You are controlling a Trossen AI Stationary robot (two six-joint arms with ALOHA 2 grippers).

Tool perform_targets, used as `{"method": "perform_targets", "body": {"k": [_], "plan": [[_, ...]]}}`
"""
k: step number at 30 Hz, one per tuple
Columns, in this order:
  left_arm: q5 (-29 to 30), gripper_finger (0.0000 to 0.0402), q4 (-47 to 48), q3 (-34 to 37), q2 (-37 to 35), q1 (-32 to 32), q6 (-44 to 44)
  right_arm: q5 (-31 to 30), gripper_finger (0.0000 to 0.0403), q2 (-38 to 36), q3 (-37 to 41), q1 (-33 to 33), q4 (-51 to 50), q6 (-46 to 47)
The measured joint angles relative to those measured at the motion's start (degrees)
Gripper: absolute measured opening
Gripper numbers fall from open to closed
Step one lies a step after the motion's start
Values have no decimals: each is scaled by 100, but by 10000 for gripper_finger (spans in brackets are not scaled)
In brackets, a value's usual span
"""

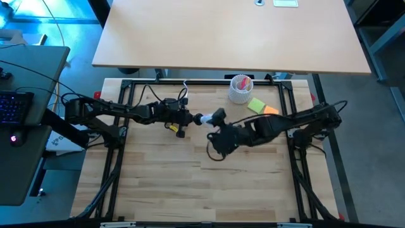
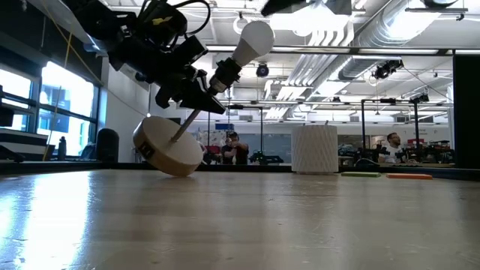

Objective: Screw lightbulb
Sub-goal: Remove the lightbulb from the lamp

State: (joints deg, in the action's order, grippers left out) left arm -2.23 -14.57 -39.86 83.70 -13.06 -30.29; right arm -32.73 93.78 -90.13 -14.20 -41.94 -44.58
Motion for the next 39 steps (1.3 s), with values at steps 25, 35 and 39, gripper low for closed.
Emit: {"method": "perform_targets", "body": {"k": [25,35,39], "plan": [[48,21,25,0,-4,-5,21,693,296,97,4,830,-337,5950],[45,21,27,0,-3,-6,16,1198,296,118,4,1047,-63,5233],[40,21,23,0,-3,-4,16,1196,294,98,4,1043,-67,5158]]}}
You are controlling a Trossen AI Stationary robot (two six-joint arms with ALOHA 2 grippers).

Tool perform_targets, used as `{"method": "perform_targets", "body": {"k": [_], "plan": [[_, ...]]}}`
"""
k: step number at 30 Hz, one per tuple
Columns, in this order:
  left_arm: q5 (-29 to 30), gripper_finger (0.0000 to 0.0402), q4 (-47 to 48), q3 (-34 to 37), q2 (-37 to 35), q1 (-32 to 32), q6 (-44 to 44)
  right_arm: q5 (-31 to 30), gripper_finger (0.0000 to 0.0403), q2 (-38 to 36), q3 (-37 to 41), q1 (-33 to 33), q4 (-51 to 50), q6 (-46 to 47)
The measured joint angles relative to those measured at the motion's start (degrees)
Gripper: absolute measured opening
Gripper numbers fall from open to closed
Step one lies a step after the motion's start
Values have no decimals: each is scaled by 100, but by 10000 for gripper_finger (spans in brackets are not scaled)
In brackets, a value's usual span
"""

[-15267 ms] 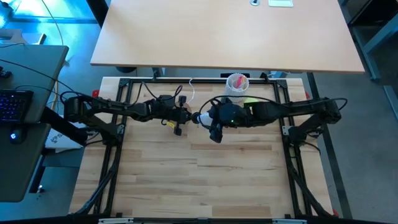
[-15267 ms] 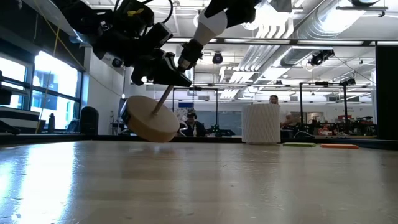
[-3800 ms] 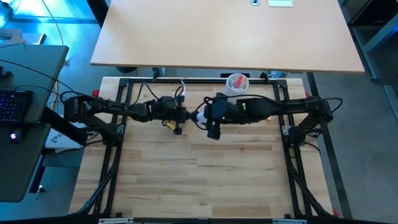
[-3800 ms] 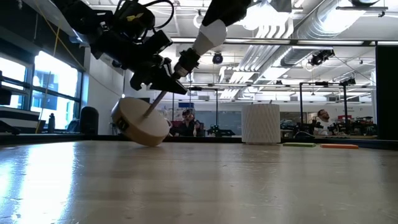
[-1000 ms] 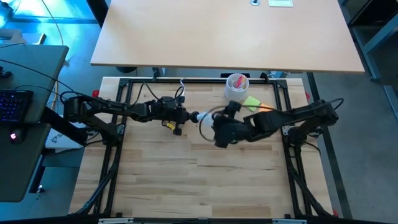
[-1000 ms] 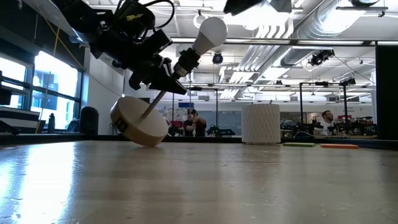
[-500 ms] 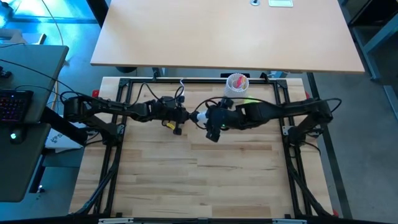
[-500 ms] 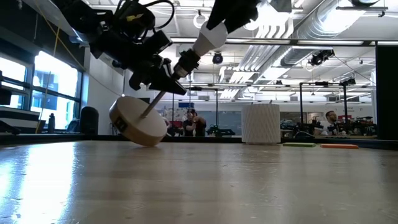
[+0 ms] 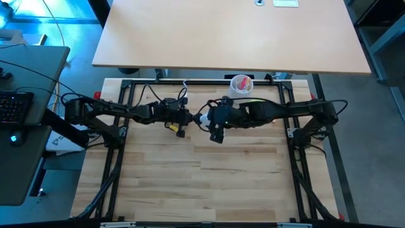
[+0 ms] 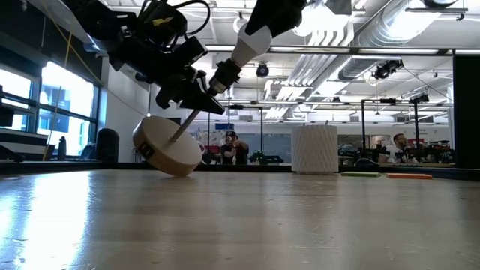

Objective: Screw lightbulb
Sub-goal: Remove the lightbulb from the lamp

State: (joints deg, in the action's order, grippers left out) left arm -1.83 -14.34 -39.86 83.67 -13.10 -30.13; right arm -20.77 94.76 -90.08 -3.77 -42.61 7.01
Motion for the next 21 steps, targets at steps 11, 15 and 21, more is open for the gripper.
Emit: {"method": "perform_targets", "body": {"k": [11,15,21], "plan": [[-57,21,-92,-15,-3,9,31,44,263,-264,2,-70,-118,0],[-59,21,-108,-26,-8,11,26,41,262,-302,-98,-95,-251,0],[-527,17,-65,-17,-12,4,-17,48,261,-304,-149,-218,-332,-645]]}}
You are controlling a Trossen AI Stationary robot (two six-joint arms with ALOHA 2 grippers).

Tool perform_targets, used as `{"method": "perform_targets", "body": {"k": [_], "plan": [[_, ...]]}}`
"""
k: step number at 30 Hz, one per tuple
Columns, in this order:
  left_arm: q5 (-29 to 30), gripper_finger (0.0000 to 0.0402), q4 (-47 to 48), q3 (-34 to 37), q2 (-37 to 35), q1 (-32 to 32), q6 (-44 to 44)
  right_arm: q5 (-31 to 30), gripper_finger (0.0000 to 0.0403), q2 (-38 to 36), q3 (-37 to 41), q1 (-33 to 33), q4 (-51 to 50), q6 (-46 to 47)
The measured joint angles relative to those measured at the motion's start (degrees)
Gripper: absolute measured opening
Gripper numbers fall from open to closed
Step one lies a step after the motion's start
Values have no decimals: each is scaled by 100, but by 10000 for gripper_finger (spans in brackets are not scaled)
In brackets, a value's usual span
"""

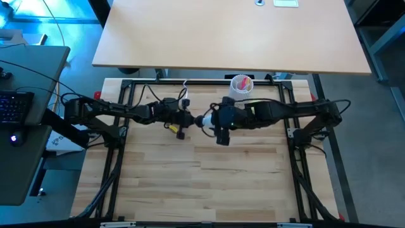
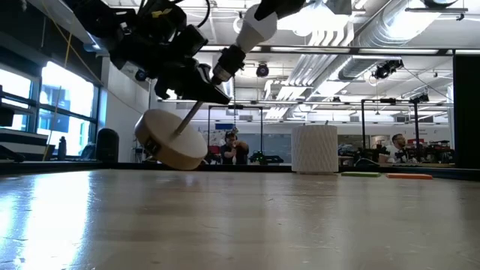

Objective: Screw lightbulb
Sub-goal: Remove the lightbulb from the lamp

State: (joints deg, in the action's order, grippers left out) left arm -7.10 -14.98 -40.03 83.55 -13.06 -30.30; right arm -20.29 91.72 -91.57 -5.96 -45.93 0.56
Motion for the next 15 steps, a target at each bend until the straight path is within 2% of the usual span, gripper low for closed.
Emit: {"method": "perform_targets", "body": {"k": [3,9,12,15], "plan": [[-332,16,20,0,0,-4,7,-8,261,4,-2,-118,-8,-975],[-786,15,118,17,13,-2,24,-81,260,92,52,-359,11,-3734],[-819,14,137,17,13,0,15,-301,260,129,52,-548,-11,-5011],[-901,14,178,15,13,4,40,-781,260,199,56,-774,36,-6073]]}}
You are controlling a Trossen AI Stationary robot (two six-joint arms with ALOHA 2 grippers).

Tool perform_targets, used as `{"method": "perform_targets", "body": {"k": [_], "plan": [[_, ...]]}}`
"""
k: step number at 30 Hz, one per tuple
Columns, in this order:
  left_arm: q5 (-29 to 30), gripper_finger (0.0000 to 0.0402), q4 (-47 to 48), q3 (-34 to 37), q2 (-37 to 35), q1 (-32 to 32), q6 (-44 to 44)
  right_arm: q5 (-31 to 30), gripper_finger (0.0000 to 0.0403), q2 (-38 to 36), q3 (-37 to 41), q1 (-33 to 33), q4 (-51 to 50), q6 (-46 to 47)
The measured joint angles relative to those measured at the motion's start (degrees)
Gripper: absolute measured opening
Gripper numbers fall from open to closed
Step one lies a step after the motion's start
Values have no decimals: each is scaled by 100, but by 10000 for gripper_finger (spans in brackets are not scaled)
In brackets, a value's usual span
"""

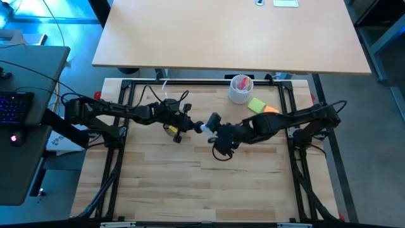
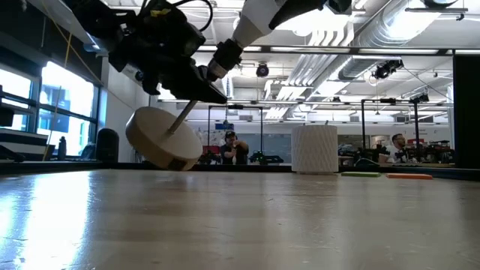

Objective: Screw lightbulb
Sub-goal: Remove the lightbulb from the lamp

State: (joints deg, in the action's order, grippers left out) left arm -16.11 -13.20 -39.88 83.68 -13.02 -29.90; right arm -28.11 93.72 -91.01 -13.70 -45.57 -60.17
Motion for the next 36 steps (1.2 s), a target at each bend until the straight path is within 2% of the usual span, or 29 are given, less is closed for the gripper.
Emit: {"method": "perform_targets", "body": {"k": [6,12,15,24,32,34,36], "plan": [[-418,14,43,4,0,-15,221,-756,260,184,3,-302,9,-1531],[-567,11,188,19,9,-90,288,-974,260,435,-2,-402,6,-2998],[-556,11,297,24,11,-126,285,-1069,260,565,-5,-390,79,-3197],[-543,10,386,24,9,-217,322,-1400,290,693,-5,-340,125,-1020],[-533,10,405,15,9,-339,432,-1428,318,633,-10,-621,-436,288],[-534,10,428,9,6,-350,434,-1414,319,540,-10,-711,-531,877],[-505,10,434,9,4,-352,435,-1413,319,443,-10,-757,-576,1888]]}}
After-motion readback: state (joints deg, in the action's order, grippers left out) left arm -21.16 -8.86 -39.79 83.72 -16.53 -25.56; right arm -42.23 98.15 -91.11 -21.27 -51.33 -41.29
